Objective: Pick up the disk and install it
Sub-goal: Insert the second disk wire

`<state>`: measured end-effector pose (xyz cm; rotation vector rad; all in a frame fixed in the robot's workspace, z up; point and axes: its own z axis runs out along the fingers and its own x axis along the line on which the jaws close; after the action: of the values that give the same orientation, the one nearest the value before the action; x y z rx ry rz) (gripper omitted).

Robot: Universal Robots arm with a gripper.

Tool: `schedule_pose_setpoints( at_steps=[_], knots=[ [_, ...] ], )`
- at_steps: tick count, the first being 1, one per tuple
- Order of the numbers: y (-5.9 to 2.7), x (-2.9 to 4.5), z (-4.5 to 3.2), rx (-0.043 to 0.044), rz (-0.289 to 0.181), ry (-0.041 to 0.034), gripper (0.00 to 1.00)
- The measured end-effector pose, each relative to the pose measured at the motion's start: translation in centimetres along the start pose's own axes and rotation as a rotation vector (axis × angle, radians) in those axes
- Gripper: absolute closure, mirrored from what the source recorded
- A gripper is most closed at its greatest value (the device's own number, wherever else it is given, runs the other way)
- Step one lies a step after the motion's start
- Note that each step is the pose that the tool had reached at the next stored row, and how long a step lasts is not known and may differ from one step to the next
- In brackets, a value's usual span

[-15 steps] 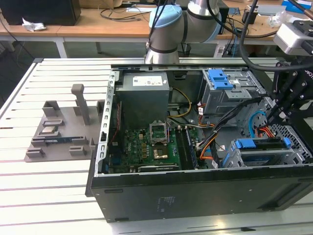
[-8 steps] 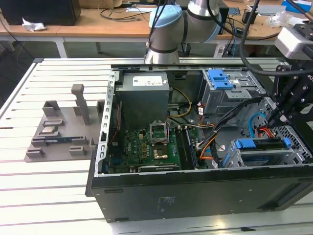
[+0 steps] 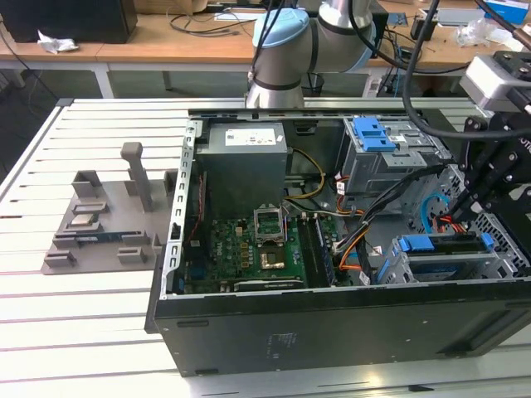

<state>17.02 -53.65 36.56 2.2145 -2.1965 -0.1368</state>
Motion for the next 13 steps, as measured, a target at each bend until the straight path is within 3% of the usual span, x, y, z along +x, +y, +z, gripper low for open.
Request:
schedule_pose_setpoints(
  at_steps=[13],
  knots=[
    [0.05, 0.79, 1.09, 0.0000, 0.000, 0.0000, 0.84]
  ],
)
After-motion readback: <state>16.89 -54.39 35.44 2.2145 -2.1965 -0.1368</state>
